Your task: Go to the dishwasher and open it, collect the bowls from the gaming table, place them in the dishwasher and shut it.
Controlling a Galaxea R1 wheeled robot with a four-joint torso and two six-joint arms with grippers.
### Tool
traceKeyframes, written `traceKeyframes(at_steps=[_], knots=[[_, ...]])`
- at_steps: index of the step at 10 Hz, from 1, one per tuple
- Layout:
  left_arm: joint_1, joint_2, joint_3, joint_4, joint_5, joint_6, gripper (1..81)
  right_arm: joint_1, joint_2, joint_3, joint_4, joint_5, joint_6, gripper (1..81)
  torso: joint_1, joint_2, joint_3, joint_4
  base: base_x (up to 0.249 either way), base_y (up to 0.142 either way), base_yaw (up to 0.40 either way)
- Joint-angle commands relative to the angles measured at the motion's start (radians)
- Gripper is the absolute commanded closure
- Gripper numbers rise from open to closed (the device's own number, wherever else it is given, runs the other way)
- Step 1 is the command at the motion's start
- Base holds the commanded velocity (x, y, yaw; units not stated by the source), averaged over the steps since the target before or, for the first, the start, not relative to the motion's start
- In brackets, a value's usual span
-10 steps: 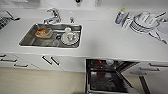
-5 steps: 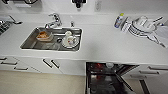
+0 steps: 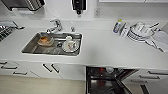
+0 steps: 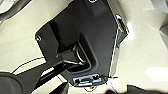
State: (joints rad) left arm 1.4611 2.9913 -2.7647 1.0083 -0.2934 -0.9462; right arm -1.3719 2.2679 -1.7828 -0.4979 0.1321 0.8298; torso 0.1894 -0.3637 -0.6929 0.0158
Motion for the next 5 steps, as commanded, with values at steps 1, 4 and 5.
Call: traceKeyframes(at_steps=[1,4,5], knots=[[0.025,-0.003,-0.003,0.012,0.045,0.001,1.0,-0.053,0.067,-0.081,-0.036,0.017,-0.006,1.0,0.062,-0.096,0.0,0.0,0.0,0.0,0.0],[0.025,-0.007,-0.004,0.013,0.045,0.001,1.0,0.033,0.132,-0.089,-0.033,0.003,-0.005,1.0,0.128,-0.203,0.001,0.0,0.0,0.0,0.0],[0.025,-0.011,-0.004,0.013,0.045,0.001,1.0,0.073,0.138,-0.084,-0.031,0.0,-0.001,1.0,0.15,-0.238,0.001,0.0,0.0,0.0,0.0]])
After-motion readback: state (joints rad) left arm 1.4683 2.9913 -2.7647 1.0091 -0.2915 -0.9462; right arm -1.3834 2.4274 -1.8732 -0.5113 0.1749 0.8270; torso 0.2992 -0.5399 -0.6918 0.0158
